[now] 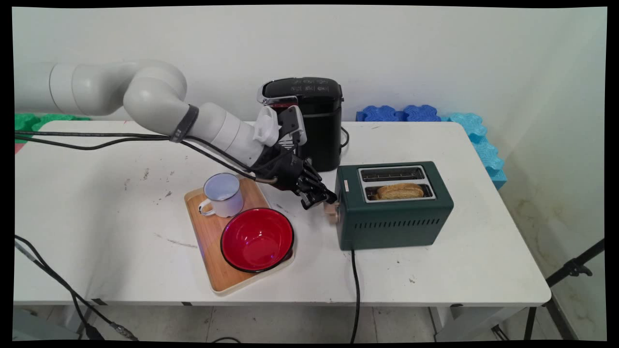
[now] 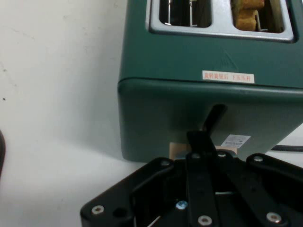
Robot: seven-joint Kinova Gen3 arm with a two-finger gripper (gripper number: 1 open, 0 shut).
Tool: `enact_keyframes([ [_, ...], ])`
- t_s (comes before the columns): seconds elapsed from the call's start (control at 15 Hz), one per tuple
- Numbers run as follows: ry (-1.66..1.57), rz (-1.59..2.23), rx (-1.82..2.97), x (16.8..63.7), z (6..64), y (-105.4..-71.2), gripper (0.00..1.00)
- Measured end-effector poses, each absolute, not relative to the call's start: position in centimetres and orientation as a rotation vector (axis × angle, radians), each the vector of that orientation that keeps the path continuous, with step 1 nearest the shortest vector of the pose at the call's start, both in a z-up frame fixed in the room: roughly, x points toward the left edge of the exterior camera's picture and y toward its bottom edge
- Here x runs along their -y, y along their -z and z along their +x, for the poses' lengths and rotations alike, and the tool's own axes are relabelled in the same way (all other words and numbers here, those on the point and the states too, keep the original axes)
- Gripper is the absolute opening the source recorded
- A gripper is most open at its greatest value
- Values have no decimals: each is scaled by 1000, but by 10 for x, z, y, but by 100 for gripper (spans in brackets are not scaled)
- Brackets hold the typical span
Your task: Press the toaster switch
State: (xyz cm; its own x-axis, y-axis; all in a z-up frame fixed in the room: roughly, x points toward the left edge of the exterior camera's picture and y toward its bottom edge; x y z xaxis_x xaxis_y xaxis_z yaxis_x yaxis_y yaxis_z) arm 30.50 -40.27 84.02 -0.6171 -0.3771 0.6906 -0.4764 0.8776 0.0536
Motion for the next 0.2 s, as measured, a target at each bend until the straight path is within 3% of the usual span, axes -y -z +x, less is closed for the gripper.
enact_keyframes([
  [0.2, -177, 614, 2300, 402, 306, -839, 0],
])
